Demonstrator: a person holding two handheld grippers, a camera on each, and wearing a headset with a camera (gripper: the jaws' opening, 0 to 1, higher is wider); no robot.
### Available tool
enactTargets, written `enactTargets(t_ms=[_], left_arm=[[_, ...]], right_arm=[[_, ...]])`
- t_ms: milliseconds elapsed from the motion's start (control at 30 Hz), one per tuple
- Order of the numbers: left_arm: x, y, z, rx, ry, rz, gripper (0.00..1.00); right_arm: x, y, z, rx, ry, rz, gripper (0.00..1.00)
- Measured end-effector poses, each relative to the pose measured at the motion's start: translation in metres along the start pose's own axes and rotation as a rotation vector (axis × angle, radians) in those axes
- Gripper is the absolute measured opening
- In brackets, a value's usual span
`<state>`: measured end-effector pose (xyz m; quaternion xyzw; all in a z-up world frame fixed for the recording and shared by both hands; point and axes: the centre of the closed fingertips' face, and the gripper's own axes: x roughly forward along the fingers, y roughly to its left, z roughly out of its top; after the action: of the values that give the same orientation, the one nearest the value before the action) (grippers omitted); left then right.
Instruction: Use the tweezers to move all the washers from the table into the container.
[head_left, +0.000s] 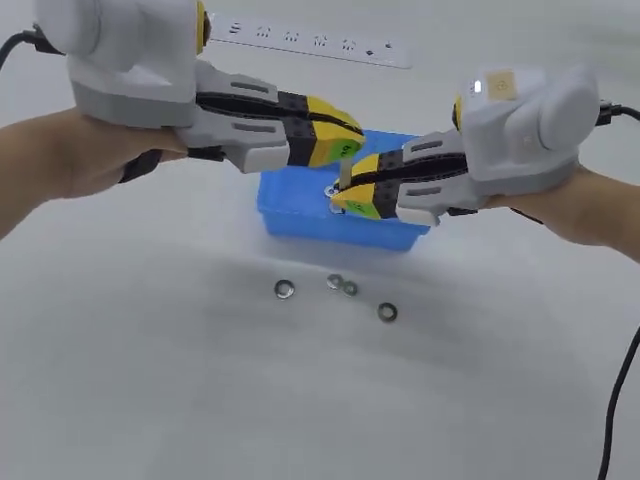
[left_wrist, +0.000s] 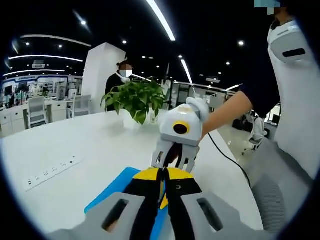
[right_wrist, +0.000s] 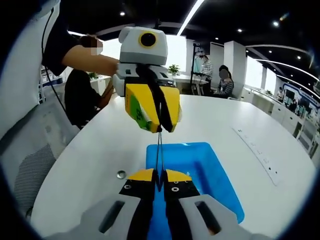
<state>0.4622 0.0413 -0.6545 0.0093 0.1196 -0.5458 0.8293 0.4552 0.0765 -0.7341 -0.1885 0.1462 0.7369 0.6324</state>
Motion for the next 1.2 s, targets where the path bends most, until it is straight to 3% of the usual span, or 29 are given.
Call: enactTargets(t_ms=[267,567,800,867,1200], left_arm=[[-0.001,-0.005,0.0,0.136,0.025,-0.063,0.05],[0.003,0.002,-0.003,0.158,0.026,-0.084,0.04],[0.007,0.011,0.003,0.151,0.001,-0.033,0.04],[0.006,0.012,0.006,0.149,-0.016,-0.041,0.04],[0.006,0.013,0.001,0.197,0.008,-0.038,0.04]], right_arm=[[-0.001,0.003,0.002,-0.002,-0.002,0.02,0.07],[-0.001,-0.002,-0.002,-0.006,0.009,-0.002,0.07],[-0.002,-0.01,0.003,0.02,-0.018,-0.032,0.09],[-0.004,-0.01,0.006,0.025,-0.028,-0.032,0.1],[-0.005,-0.016,0.0,0.028,0.009,-0.069,0.14]])
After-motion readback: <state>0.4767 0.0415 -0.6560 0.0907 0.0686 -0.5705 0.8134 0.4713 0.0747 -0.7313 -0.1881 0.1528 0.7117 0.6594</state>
